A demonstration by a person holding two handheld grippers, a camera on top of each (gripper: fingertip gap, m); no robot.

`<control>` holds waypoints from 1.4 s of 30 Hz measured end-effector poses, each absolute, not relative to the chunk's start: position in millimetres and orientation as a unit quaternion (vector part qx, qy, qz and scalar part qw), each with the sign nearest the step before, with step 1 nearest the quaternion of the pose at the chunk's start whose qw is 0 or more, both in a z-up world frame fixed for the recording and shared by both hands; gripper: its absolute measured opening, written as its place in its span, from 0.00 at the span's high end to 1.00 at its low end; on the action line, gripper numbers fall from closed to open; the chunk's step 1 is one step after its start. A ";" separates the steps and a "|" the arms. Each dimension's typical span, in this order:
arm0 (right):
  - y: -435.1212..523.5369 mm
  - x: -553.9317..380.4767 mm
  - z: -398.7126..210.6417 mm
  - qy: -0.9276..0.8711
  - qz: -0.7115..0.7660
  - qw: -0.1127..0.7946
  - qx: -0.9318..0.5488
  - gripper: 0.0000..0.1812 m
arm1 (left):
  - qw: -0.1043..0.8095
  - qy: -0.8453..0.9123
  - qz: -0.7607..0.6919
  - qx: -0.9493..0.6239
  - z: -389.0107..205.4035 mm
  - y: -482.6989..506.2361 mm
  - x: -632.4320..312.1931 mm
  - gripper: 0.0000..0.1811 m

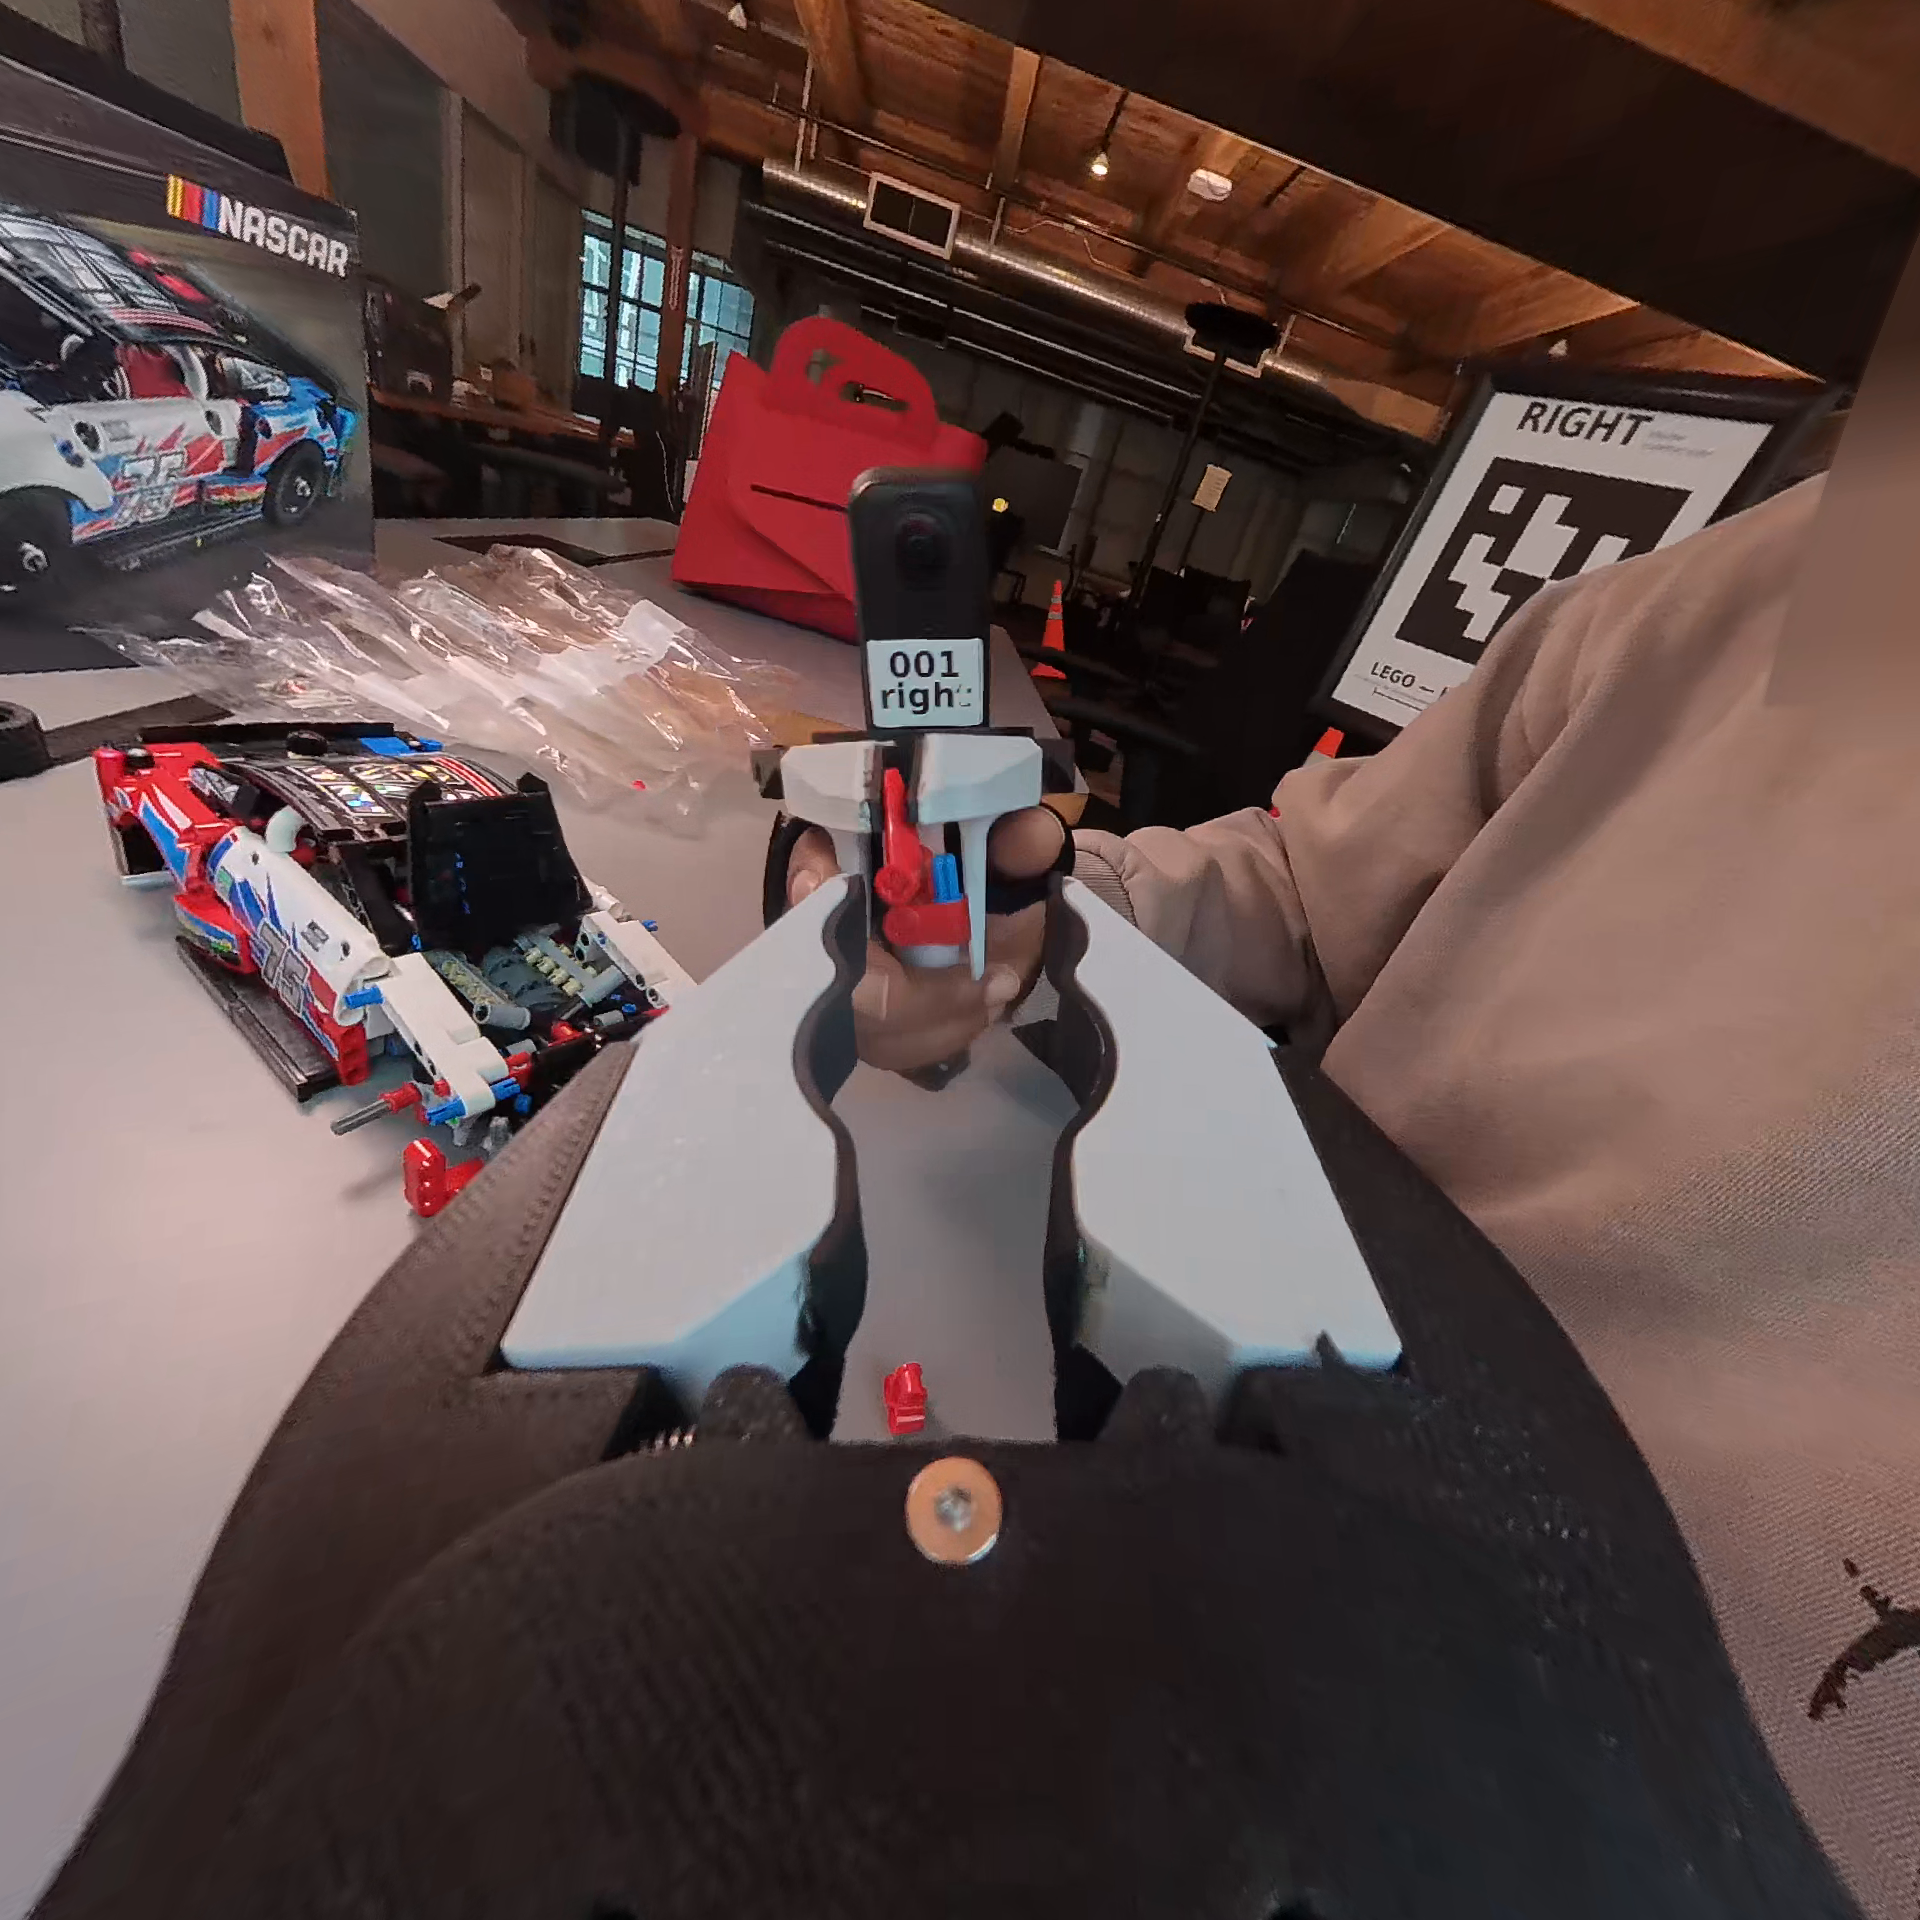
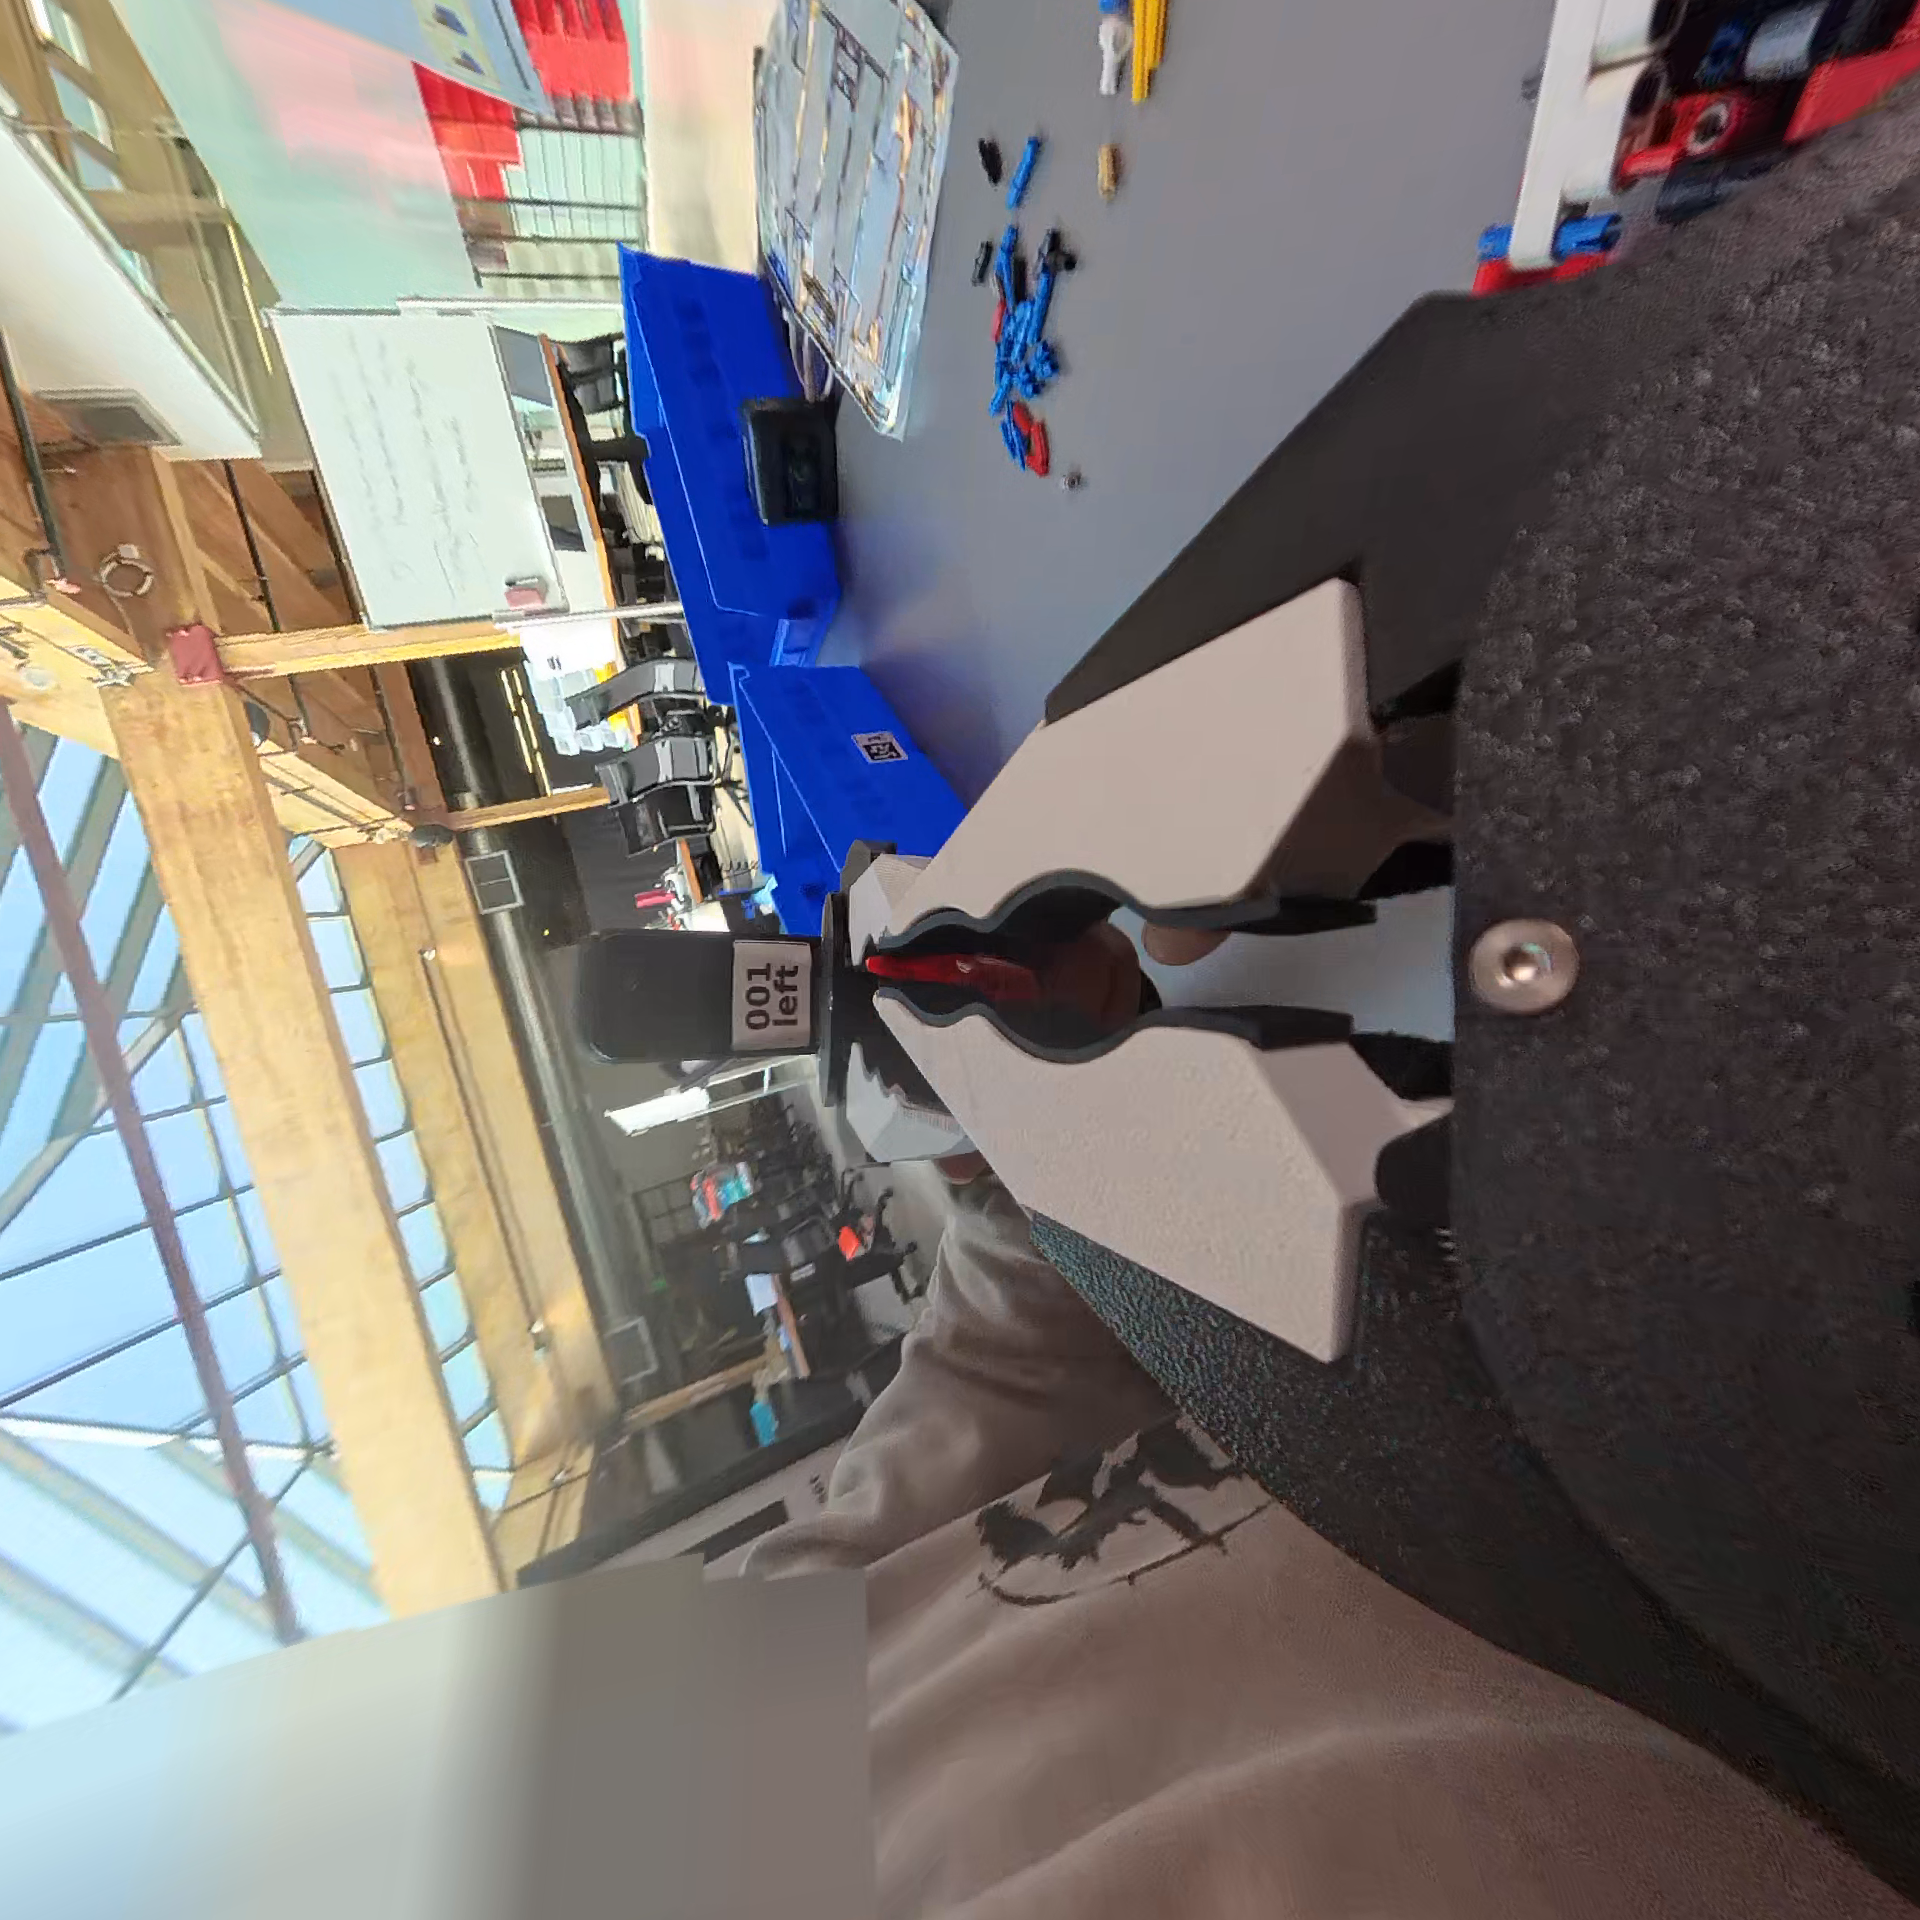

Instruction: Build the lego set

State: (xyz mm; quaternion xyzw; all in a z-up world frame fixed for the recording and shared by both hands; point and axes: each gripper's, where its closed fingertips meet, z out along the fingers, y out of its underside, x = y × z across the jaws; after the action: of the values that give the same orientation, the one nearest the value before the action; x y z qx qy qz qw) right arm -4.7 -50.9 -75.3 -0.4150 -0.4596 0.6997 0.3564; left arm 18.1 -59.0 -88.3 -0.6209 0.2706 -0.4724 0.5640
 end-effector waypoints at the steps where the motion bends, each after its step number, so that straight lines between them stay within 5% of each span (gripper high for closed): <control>1: -54.8 -5.7 -74.7 -0.471 0.686 0.373 -0.410 1.00 | 0.561 0.271 -0.475 -0.621 -88.6 -59.2 19.2 0.85; 3: -61.3 -4.3 -72.1 -0.476 0.688 0.373 -0.402 1.00 | 0.563 0.288 -0.463 -0.622 -90.5 -61.4 21.3 0.92; 15: -84.7 9.3 -69.1 -0.410 0.818 0.136 -0.379 0.98 | 0.620 0.477 -0.220 -0.583 -92.7 -76.0 25.4 0.92; 18: -84.6 8.0 -67.4 -0.426 0.806 0.172 -0.373 0.99 | 0.621 0.451 -0.265 -0.584 -90.1 -77.8 25.4 0.92; 24: -75.6 1.5 -62.6 -0.508 0.665 0.414 -0.357 1.00 | 0.599 0.363 -0.340 -0.628 -94.8 -68.1 18.0 0.84; 27: -78.2 3.7 -56.3 -0.523 0.628 0.463 -0.342 1.00 | 0.586 0.336 -0.396 -0.622 -89.7 -71.7 21.6 0.88; 33: -76.2 11.9 -50.3 -0.516 0.636 0.472 -0.327 1.00 | 0.598 0.330 -0.402 -0.610 -78.2 -73.8 26.5 0.93; 42: -61.5 4.3 -73.6 -0.555 0.572 0.482 -0.364 0.99 | 0.634 0.393 -0.177 -0.642 -94.8 -57.0 9.4 0.94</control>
State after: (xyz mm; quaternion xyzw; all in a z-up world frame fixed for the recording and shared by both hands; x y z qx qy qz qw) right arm 4.3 -61.5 -73.6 -0.3639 -0.5547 0.5720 0.4823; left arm 9.4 -57.0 -94.8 -0.6419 0.3930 -0.1766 0.6343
